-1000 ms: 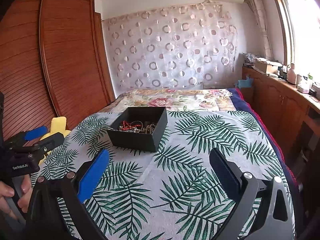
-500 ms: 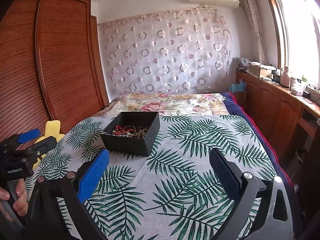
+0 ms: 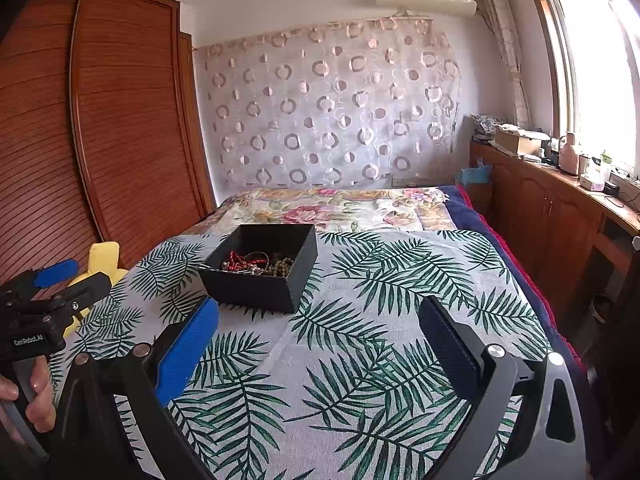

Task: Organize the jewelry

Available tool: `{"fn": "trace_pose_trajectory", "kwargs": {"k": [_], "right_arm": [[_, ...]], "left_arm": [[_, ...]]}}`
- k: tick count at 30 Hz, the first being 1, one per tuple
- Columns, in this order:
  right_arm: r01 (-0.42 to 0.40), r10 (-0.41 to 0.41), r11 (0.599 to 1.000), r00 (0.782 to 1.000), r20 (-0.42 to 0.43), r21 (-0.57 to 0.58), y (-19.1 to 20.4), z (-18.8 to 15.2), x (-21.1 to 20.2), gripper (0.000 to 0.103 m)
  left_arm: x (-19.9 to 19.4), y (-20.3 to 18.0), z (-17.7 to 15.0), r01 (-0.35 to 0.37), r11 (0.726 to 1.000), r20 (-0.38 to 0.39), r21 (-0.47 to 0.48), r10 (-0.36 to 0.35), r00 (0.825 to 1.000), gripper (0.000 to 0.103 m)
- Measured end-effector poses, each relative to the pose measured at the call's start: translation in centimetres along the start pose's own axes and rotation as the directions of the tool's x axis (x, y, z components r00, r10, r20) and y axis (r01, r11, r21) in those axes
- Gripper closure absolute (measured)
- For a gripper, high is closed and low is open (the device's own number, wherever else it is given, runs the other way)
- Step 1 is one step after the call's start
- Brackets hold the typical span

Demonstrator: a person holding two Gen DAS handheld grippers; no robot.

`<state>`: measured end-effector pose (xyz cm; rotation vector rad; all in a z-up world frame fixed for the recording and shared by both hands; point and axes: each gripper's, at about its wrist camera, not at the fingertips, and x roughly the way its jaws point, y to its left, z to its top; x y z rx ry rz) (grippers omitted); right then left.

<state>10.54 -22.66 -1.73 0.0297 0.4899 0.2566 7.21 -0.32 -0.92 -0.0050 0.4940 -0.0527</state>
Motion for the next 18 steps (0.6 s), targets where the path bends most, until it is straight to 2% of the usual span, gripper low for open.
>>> {"fn": "trace_pose_trajectory", "kwargs": {"k": [18], "right_arm": [[0.003, -0.003, 1.0, 1.0, 0.0, -0.001, -0.06, -0.18, -0.03, 0.002]], "left_arm": [[-0.46, 0.04, 0.82, 0.0, 1.0, 0.012, 0.005, 0.0, 1.0, 0.007]]}}
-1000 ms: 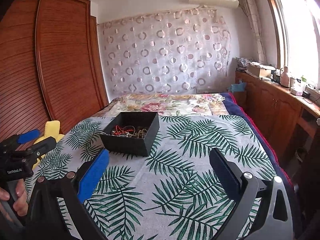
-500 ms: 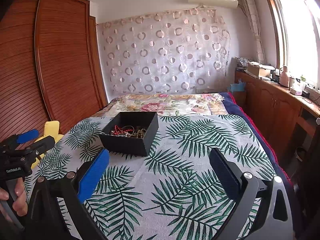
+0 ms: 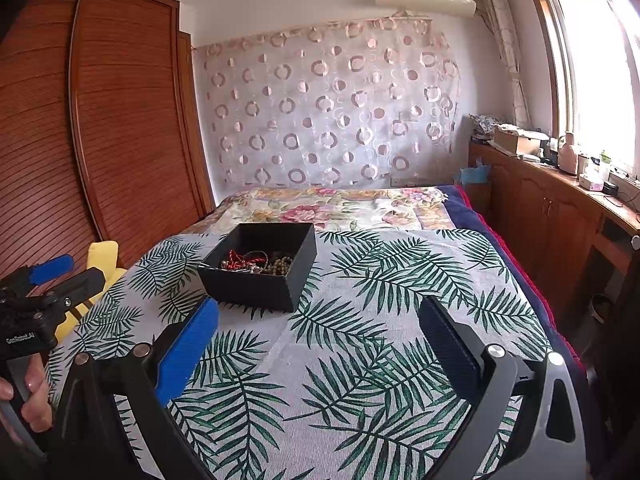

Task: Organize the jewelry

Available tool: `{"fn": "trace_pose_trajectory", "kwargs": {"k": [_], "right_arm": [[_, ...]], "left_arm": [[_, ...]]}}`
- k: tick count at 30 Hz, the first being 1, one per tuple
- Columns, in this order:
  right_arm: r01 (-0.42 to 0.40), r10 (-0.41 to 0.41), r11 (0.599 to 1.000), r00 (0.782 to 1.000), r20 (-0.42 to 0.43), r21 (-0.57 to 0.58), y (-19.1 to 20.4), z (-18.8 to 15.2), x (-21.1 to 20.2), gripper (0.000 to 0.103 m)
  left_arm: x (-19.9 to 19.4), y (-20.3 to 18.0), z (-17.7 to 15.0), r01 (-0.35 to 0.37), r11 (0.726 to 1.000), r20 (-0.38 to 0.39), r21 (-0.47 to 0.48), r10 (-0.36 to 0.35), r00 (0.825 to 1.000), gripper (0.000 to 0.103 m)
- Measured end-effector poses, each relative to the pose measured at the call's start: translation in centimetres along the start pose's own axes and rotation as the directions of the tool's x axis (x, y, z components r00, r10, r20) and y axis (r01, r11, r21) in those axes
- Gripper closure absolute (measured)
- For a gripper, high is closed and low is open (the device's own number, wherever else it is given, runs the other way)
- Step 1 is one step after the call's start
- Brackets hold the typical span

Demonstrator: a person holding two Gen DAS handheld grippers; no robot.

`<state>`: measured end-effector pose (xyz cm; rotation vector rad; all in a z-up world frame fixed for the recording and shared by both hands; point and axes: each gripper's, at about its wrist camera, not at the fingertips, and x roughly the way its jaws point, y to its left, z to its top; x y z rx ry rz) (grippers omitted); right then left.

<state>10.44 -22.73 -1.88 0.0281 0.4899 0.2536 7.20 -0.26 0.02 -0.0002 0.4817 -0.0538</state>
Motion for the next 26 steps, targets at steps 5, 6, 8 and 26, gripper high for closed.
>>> {"fn": "trace_pose_trajectory", "kwargs": {"k": [5, 6, 8, 26], "right_arm": [[-0.001, 0.001, 1.0, 1.0, 0.001, 0.001, -0.04, -0.01, -0.01, 0.002], [-0.002, 0.002, 1.0, 1.0, 0.0, 0.001, -0.02, 0.02, 0.0, 0.002], [-0.001, 0.001, 1.0, 1.0, 0.002, 0.001, -0.08, -0.04, -0.08, 0.002], [-0.001, 0.001, 1.0, 1.0, 0.002, 0.001, -0.11, -0.1, -0.1, 0.002]], "left_arm": [[-0.36, 0.1, 0.37, -0.001, 1.0, 0.009, 0.001, 0.001, 1.0, 0.007], [-0.36, 0.09, 0.37, -0.001, 1.0, 0.009, 0.002, 0.001, 1.0, 0.007], [-0.36, 0.17, 0.41, 0.0, 1.0, 0.008, -0.001, 0.0, 1.0, 0.007], [-0.89, -0.31, 0.38, 0.001, 1.0, 0.009, -0.003, -0.001, 1.0, 0.007]]}}
